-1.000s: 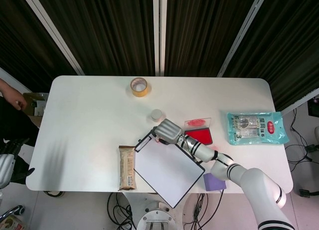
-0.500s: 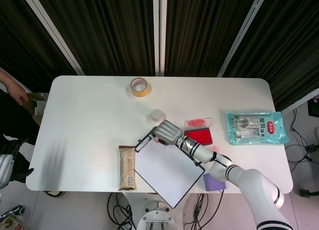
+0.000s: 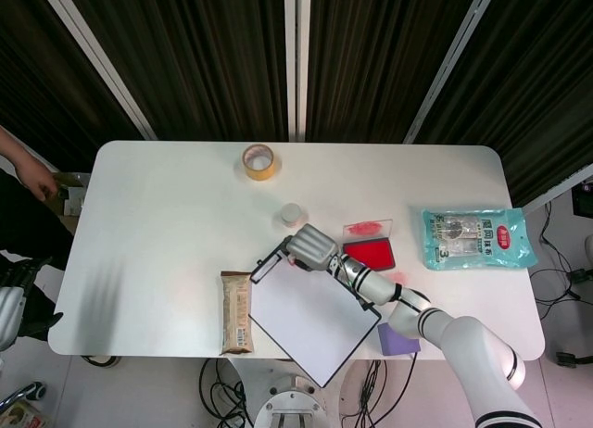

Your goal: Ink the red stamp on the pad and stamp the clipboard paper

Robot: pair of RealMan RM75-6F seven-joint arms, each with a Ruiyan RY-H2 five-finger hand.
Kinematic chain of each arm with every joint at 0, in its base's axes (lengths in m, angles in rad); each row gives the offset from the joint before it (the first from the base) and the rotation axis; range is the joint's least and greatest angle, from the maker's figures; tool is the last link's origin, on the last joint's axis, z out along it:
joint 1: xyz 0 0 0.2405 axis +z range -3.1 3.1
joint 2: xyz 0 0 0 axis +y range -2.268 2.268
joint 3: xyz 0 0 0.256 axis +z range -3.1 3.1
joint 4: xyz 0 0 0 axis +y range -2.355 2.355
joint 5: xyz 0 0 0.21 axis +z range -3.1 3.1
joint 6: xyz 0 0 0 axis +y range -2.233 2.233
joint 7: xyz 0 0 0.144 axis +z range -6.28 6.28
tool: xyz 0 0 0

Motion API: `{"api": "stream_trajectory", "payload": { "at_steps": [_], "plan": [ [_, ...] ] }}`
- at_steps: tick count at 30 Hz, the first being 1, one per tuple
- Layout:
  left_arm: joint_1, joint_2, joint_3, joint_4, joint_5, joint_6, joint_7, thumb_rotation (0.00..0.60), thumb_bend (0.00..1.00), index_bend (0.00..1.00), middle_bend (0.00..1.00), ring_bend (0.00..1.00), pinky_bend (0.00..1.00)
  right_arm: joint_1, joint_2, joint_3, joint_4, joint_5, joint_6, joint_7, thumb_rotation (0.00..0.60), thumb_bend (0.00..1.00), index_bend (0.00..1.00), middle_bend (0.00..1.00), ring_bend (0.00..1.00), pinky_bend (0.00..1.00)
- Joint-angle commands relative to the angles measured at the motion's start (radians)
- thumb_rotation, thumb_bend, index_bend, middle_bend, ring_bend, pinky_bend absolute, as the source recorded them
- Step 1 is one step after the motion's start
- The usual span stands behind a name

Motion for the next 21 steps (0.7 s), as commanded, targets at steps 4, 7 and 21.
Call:
{"api": "stream_trajectory", "payload": {
  "at_steps": [4, 7, 21],
  "plan": [
    [0.001, -0.002, -0.002, 0.003, -0.001, 0.002, -0.002, 0.600, 0.00, 0.14, 0.16, 0.13, 0.25, 0.000, -0.003, -0.001, 0.003, 0.002, -0.006, -0.003, 0.600, 0.44, 1.00, 0.93, 0.93, 1.00],
    [0.001, -0.002, -0.002, 0.005, -0.001, 0.001, -0.003, 0.600, 0.00, 0.14, 0.16, 0.13, 0.25, 0.000, -0.003, 0.002, 0.003, 0.004, 0.000, -0.002, 0.600, 0.44, 1.00, 0.93, 0.93, 1.00],
    [0.003, -0.006, -0.002, 0.005, 0.000, 0.006, -0.002, 0.600, 0.00, 0.14, 0.16, 0.13, 0.25, -0.034, 0.126, 0.054, -0.177, 0.004, 0.188, -0.016, 0.600, 0.44, 1.00, 0.93, 0.93, 1.00]
  ]
}}
